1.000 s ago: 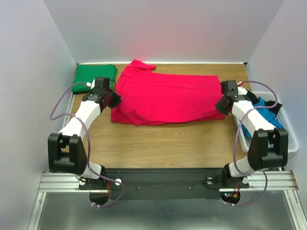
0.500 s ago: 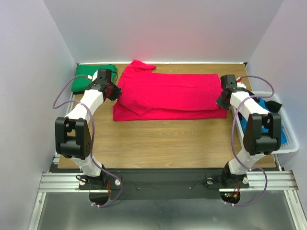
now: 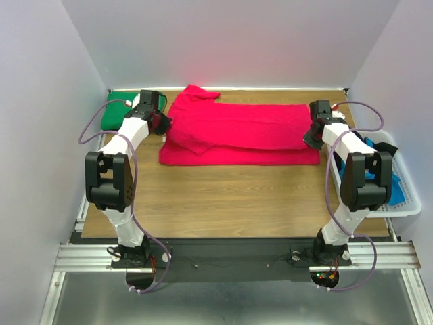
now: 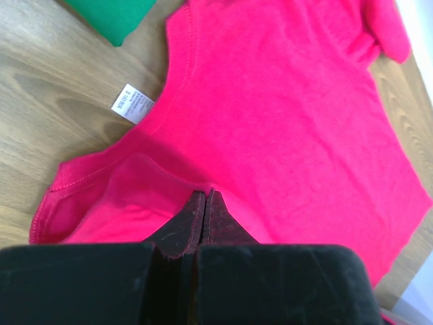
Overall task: Fold and stack the t-shirts
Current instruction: Fold the tshirt
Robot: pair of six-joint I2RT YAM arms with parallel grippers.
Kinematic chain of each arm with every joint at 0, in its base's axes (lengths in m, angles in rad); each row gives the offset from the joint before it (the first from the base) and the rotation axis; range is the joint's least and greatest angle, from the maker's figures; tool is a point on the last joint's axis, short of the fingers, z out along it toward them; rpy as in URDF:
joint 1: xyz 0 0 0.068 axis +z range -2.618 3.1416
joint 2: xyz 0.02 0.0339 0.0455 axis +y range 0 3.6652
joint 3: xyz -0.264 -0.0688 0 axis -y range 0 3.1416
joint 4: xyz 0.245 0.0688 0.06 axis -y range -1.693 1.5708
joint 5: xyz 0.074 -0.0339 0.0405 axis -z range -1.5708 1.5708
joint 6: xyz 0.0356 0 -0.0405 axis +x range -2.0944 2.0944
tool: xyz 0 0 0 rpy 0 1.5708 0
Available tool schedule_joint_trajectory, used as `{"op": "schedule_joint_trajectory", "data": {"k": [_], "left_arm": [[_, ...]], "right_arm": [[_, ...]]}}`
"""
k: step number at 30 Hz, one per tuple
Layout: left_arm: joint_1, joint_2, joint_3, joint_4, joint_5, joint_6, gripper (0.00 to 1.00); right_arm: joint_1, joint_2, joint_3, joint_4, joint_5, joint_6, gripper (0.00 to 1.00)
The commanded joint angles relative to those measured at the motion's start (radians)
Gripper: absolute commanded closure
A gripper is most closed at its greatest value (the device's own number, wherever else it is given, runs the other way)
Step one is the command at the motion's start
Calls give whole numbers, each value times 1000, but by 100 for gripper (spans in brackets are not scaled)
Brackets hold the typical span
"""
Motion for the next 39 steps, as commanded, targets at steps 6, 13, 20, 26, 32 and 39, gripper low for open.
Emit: {"op": "schedule_joint_trajectory", "data": {"k": [6,13,20,26,32,39], "left_arm": [[8,78,113,15,-12,30,100],[8,170,171,9,-15,47,100],[3,204,274,-17,10,107,41],[-29,115,263,-18,8,150,20],[-69,-52,41,26,2,147,19],[-75,-177,-249,188,8,114,13]], "right_arm": [[-9,68,77,18,18,-9,98],[-9,127,125,18,25,-17,93],[-29,149,168,19,19,-54,55],[-29,111,219,18,-51,-121,37],[-26,45,118,44,-178,-175,17],[-15,58,35,125,-313,-238,0]]}}
